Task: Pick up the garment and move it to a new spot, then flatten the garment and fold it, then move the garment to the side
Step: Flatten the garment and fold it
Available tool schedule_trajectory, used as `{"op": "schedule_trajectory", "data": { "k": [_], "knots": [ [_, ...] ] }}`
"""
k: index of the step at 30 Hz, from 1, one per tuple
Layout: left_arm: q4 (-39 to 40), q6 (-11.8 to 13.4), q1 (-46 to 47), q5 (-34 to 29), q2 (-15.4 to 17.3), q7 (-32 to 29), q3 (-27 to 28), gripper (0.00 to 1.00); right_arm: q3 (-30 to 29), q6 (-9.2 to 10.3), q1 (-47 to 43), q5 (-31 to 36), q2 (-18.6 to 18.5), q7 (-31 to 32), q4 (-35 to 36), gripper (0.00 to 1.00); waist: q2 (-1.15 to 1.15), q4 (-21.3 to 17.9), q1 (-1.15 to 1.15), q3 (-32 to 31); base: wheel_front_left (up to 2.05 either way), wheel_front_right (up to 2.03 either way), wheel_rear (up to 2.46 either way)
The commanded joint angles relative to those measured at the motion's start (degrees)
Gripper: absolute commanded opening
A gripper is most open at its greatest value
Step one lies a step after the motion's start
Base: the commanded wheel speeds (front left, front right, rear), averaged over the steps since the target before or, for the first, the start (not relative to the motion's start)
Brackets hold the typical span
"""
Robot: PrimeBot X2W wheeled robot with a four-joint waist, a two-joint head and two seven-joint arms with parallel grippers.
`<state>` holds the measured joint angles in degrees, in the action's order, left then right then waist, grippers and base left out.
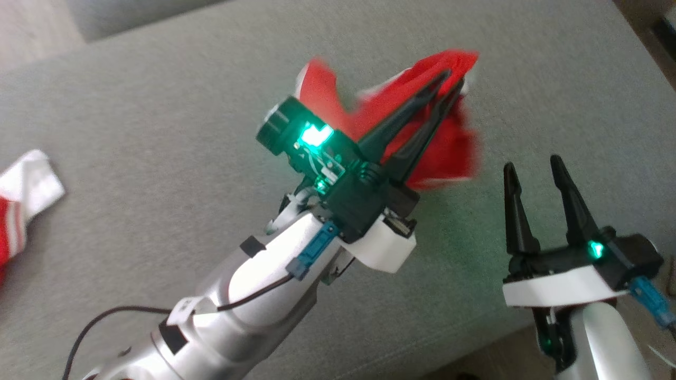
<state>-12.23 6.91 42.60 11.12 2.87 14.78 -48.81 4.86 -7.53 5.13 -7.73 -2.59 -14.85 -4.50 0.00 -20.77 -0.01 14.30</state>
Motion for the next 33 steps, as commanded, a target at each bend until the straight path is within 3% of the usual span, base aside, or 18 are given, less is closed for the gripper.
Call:
{"op": "schedule_trajectory", "data": {
  "k": [1, 6, 13, 14, 15, 21, 28, 33],
  "knots": [
    [2.4, 0.4, 1.6, 0.3, 0.0, 0.2, 2.3, 0.00, 0.8, 0.04, 0.4, 0.5, -0.3, -0.2, 1.8, 1.00, 0.00, 2.2, 0.01, -2.4, 0.00, 0.00, 0.00],
    [2.8, 1.1, -3.6, 1.9, 2.3, 0.2, 4.7, 0.00, 0.4, 0.04, -1.2, 1.5, -0.3, -0.2, 1.8, 1.00, 0.00, 5.2, 0.01, -4.2, 0.00, 0.00, 0.00],
    [-4.3, 0.4, -17.5, 10.9, 8.4, -2.7, 7.8, 0.00, -0.3, 0.04, -2.4, 2.7, -0.3, -0.2, 1.7, 1.00, 0.00, 9.3, 0.01, -3.9, 0.00, 0.00, 0.00],
    [-5.3, 0.6, -19.0, 12.1, 8.6, -2.4, 8.6, 0.32, -0.5, 0.04, -2.6, 2.9, -0.3, -0.2, 1.7, 1.00, 0.00, 9.9, 0.01, -3.9, 0.00, 0.00, 0.00],
    [-6.1, 0.6, -20.3, 13.1, 8.7, -2.2, 9.2, 1.00, -0.7, 0.04, -2.7, 3.0, -0.3, -0.2, 1.6, 1.00, 0.00, 10.4, 0.01, -4.0, 0.00, 0.00, 0.00],
    [-5.5, -0.6, -24.8, 19.7, 5.9, -0.4, 13.4, 1.00, -1.4, 0.04, -3.2, 3.7, -0.3, -0.2, 1.4, 1.00, 0.00, 13.4, 0.01, -4.9, 0.00, 0.00, 0.00],
    [-3.6, -6.9, -25.9, 29.6, 1.8, -4.4, 12.8, 1.00, -1.1, 0.04, -3.0, 4.0, -0.3, -0.2, 1.2, 1.00, 0.00, 14.9, 0.01, -4.9, 0.00, 0.00, 0.00],
    [-7.3, -6.2, -24.8, 36.7, 0.5, -9.9, 13.3, 1.00, -0.4, 0.04, -2.1, 3.7, -0.3, -0.2, 1.1, 1.00, 0.00, 13.9, 0.01, -4.1, 0.00, 0.00, 0.00]
  ]
}}
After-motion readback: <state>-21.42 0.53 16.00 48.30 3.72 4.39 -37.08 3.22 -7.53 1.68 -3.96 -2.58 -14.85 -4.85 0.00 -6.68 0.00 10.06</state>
